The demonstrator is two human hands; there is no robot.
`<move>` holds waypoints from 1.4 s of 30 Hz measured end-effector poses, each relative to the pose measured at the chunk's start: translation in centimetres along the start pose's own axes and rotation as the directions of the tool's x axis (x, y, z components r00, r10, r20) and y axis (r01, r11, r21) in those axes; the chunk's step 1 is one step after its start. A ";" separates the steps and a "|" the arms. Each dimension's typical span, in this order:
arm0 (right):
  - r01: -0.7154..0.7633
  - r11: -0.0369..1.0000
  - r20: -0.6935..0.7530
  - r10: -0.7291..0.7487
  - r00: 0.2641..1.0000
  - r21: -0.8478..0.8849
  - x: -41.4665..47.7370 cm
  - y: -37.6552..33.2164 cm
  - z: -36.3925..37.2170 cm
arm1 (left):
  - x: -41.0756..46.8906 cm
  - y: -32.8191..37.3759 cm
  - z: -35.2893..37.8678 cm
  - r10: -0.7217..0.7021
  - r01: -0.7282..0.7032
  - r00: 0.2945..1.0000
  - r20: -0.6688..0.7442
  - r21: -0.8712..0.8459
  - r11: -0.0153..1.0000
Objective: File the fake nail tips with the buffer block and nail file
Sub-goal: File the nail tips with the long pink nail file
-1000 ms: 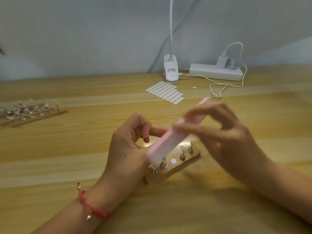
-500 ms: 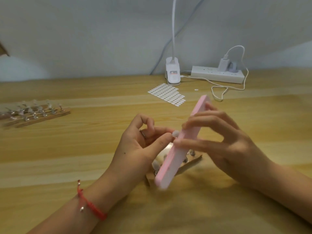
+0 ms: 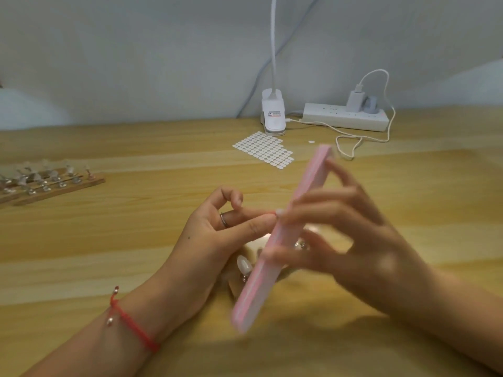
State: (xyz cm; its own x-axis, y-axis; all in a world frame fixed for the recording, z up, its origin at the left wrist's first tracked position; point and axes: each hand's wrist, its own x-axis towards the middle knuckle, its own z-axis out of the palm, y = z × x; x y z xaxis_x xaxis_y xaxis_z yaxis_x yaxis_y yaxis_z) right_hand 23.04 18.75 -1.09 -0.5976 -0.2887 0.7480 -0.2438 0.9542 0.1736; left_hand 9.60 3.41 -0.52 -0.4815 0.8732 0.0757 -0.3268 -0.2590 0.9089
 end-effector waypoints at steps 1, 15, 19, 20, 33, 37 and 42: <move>0.039 0.999 0.011 -0.039 0.999 0.000 0.1 -0.2 0.0 | 0.0 0.1 0.1 0.000 0.000 1.000 0.009 0.002 1.000; -0.211 0.975 -0.013 0.213 0.977 0.066 0.2 1.1 -0.7 | 0.1 -0.6 0.2 0.290 -0.265 0.957 -0.002 0.399 0.878; -0.118 0.980 0.059 0.109 0.992 0.158 0.2 0.3 -0.2 | -0.1 -0.6 0.1 0.489 -0.432 0.870 0.064 0.575 0.694; -0.195 0.970 0.035 0.192 0.981 0.145 0.3 1.1 -0.4 | -0.1 -0.5 0.0 0.512 -0.448 0.855 0.079 0.610 0.654; -0.486 0.874 -0.081 0.485 0.871 0.014 -2.0 5.4 -0.4 | -0.7 -0.3 0.2 0.486 -0.384 0.874 0.012 0.631 0.674; -0.496 0.862 -0.077 0.505 0.860 0.105 -2.4 5.2 0.7 | -0.9 -0.6 0.0 0.505 -0.397 0.863 0.024 0.651 0.647; -0.534 0.823 -0.065 0.554 0.830 0.194 -2.9 5.5 0.4 | -1.0 -0.8 0.3 0.516 -0.421 0.856 0.031 0.621 0.661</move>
State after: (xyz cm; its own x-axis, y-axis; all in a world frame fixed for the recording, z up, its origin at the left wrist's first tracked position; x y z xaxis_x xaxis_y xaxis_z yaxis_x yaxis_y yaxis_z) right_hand 23.11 24.76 -2.57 -0.5813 0.2944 0.7586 -0.0297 0.9239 -0.3814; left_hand 10.57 2.90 -1.21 -0.5552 0.6268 0.5466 0.4922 -0.2821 0.8235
